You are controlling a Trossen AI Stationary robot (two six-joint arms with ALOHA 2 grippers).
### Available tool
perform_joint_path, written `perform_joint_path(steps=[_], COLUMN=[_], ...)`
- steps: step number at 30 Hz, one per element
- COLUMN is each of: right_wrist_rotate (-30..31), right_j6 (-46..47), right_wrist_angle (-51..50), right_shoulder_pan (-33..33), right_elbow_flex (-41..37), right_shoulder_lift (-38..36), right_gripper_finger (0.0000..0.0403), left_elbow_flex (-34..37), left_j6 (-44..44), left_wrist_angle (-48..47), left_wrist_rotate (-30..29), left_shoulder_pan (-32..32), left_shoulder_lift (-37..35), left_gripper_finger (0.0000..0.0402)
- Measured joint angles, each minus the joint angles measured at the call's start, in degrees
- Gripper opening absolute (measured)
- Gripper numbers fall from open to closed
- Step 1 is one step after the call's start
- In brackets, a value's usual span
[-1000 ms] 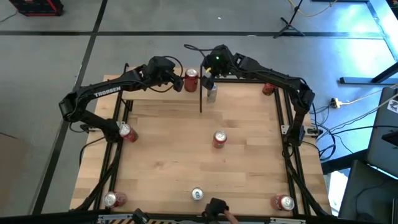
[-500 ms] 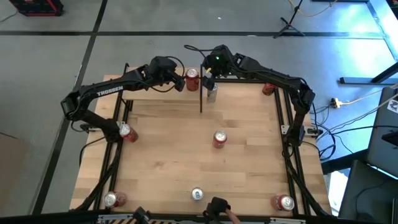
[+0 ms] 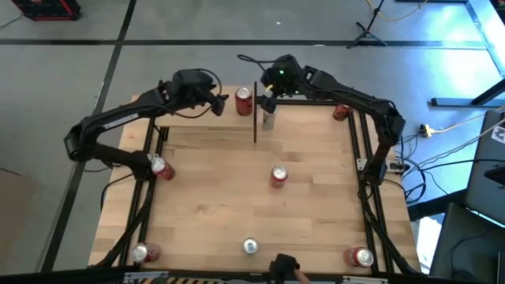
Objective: Place canned beverage on shelf
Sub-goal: Put the red-black soda can on the shelf aligned with the other red-black soda can
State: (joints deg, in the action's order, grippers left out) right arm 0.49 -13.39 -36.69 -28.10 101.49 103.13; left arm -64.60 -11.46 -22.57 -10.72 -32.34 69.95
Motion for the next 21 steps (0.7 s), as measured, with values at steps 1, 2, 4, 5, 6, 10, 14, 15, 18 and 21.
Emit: perform_joint_path(steps=[1,2,4,5,6,10,14,15,18,21], right_wrist_rotate=[-0.02,0.0,1.17,2.72,3.85,6.53,6.54,6.51,6.45,6.45], right_j6=[0.15,0.88,1.37,1.54,1.57,3.65,6.22,6.84,7.52,8.5], right_wrist_angle=[-1.14,-2.28,-5.38,-7.54,-10.31,-21.26,-30.22,-32.35,-37.68,-42.68], right_shoulder_pan=[0.0,0.0,-0.04,-0.38,-0.96,-4.53,-9.66,-11.16,-15.81,-20.18], right_elbow_flex=[0.0,0.0,0.0,0.0,0.0,0.0,0.0,0.0,-0.02,-0.02], right_shoulder_lift=[-0.8,-1.74,-3.64,-4.74,-5.88,-9.31,-12.12,-12.49,-12.88,-12.98], right_gripper_finger=[0.0356,0.0356,0.0356,0.0356,0.0356,0.0356,0.0356,0.0356,0.0356,0.0356], left_elbow_flex=[0.0,0.0,0.0,0.0,0.0,0.0,0.02,0.02,0.02,0.02], left_j6=[0.0,-0.02,-0.01,-0.01,-0.04,-0.13,-0.04,0.0,0.02,0.25], left_wrist_angle=[-0.73,-1.65,-3.91,-5.4,-7.04,-12.2,-15.14,-15.43,-16.3,-16.57], left_wrist_rotate=[-0.02,-0.02,-0.07,-0.11,-0.12,-0.72,-0.88,-1.08,-1.22,-1.19], left_shoulder_pan=[0.32,0.69,1.59,2.06,2.52,4.5,5.84,6.12,6.94,7.68], left_shoulder_lift=[-1.41,-2.93,-5.86,-7.23,-8.45,-12.51,-14.4,-14.69,-15.03,-14.97], left_gripper_finger=[0.0322,0.0322,0.0322,0.0322,0.0322,0.0322,0.0322,0.0322,0.0322,0.0322])
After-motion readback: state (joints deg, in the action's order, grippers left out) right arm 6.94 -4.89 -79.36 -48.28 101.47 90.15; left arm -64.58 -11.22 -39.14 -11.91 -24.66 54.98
